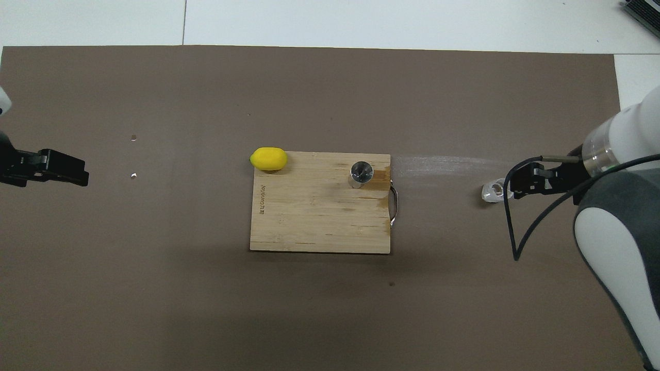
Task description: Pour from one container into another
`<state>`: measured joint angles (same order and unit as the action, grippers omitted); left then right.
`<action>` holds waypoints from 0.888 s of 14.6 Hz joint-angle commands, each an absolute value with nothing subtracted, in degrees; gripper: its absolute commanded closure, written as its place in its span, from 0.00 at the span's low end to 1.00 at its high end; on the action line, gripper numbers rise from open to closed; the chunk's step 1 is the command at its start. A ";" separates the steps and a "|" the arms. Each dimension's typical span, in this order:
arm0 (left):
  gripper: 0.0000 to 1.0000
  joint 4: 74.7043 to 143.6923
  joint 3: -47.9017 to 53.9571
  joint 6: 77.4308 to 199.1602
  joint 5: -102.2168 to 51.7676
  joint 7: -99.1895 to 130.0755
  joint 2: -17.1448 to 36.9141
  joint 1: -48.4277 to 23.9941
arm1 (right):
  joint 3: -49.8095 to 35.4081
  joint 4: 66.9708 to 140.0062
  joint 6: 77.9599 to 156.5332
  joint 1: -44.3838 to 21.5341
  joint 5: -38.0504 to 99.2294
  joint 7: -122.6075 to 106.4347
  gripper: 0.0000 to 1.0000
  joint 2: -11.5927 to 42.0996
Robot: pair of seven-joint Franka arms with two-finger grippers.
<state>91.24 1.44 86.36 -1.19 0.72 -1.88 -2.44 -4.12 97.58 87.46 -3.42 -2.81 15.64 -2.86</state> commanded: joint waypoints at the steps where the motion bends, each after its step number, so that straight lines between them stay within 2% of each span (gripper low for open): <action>1: 0.00 91.14 1.58 85.69 -0.79 0.70 -2.11 -2.11 | -4.22 99.49 88.77 -2.99 -1.49 13.89 0.01 -5.18; 13: 0.00 91.05 1.58 85.69 -0.79 0.70 -2.11 -2.11 | -3.96 98.35 92.20 -1.06 -0.44 4.83 0.01 -4.39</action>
